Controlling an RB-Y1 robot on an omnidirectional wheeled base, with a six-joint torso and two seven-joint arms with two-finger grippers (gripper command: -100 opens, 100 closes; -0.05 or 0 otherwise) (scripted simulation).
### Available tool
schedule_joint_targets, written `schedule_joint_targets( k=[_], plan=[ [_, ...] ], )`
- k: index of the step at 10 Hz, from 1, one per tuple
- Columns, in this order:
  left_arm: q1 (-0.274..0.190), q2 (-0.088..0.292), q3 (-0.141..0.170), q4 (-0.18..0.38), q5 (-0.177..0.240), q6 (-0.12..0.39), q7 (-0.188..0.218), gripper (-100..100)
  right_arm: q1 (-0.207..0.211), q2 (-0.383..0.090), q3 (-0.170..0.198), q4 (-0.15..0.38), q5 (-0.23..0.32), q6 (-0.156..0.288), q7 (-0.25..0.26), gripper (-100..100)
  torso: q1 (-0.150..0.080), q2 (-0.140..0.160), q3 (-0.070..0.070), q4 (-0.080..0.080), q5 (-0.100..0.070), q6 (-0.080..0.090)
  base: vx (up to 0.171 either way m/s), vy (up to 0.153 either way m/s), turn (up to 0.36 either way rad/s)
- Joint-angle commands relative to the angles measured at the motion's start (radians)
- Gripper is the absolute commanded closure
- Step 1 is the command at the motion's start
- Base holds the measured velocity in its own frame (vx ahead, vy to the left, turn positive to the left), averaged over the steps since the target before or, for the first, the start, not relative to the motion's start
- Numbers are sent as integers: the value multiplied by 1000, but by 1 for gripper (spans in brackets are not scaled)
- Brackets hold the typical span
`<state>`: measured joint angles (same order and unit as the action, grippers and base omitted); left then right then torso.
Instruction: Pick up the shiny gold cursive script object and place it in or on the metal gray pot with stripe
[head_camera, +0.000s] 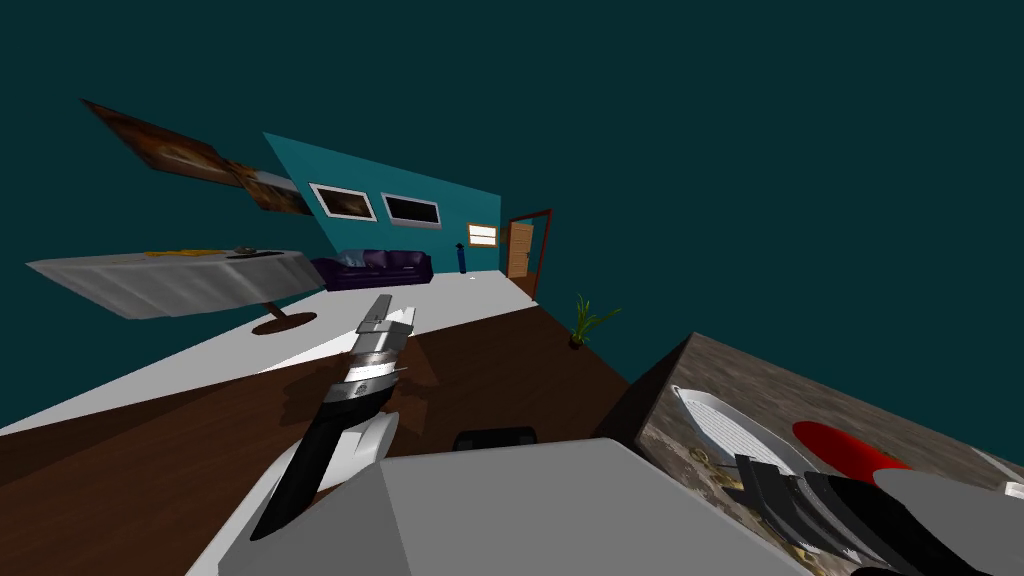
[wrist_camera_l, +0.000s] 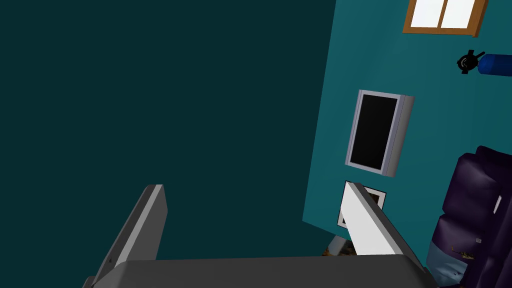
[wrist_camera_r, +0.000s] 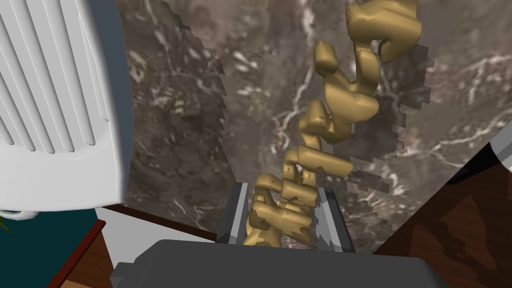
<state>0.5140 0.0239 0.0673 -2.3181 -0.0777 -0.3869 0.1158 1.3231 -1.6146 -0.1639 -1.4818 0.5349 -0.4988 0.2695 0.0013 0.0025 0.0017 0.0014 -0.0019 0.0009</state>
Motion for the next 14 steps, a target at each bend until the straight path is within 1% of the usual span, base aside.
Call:
schedule_joint_targets(
  k=[1,2,5,8,9,11,14],
  plan=[
    [0,0,0,0,0,0,0,0,0,0,0,0,0,0,0,0,0,0,0,0,0,0,0,0,0],
    [0,0,0,0,0,0,0,0,-32,-11,11,19,3,-31,-9,100,-1,-1,-1,0,0,0,14,34,105],
    [0,0,0,0,0,0,0,0,-87,-29,32,56,7,-84,-24,100,3,-6,-3,-1,1,-3,24,48,122],
    [0,0,0,0,0,0,0,0,-159,-48,66,117,12,-154,-43,100,1,-4,-3,-2,1,-4,-8,8,126],
    [0,0,0,0,0,0,0,0,-184,-55,80,143,14,-180,-49,100,-1,-3,-2,-2,0,-4,-39,-15,155],
    [0,0,0,0,0,0,0,0,-250,-68,111,204,16,-235,-63,100,-3,-1,-1,-1,0,-3,-76,-34,128],
    [0,0,0,0,0,0,0,0,-342,-87,166,304,20,-324,-84,100,-6,4,1,0,0,-2,-112,-61,146]
  ],
)
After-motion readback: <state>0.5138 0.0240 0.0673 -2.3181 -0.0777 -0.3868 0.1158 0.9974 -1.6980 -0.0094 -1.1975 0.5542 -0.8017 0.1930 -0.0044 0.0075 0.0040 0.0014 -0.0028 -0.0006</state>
